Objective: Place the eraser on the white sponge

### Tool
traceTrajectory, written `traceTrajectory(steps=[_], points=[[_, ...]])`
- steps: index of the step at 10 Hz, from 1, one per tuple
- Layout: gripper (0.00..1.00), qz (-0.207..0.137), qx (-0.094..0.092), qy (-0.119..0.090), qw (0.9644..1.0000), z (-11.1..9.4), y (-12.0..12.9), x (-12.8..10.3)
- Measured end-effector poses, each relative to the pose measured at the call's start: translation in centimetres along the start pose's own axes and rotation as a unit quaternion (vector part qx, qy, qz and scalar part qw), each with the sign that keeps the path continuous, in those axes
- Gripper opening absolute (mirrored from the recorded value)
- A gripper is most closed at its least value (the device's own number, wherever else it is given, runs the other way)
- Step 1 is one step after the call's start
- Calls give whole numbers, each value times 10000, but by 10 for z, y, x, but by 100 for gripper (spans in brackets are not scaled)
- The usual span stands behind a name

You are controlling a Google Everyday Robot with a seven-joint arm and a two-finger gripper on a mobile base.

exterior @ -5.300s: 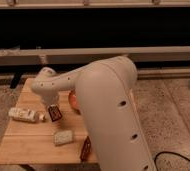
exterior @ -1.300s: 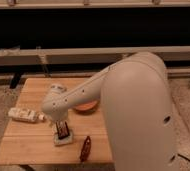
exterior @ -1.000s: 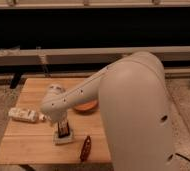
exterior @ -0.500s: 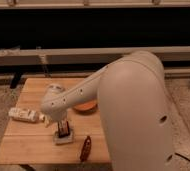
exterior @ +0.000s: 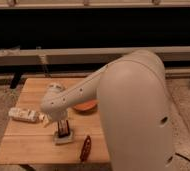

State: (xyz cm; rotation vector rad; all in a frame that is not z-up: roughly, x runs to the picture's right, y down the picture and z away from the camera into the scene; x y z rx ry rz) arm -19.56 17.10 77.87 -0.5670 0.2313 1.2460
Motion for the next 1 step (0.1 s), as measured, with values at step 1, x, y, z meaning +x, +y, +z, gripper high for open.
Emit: traceTrajectory(steps=[1], points=[[81, 4, 4, -2, 10000, 0, 1, 0]])
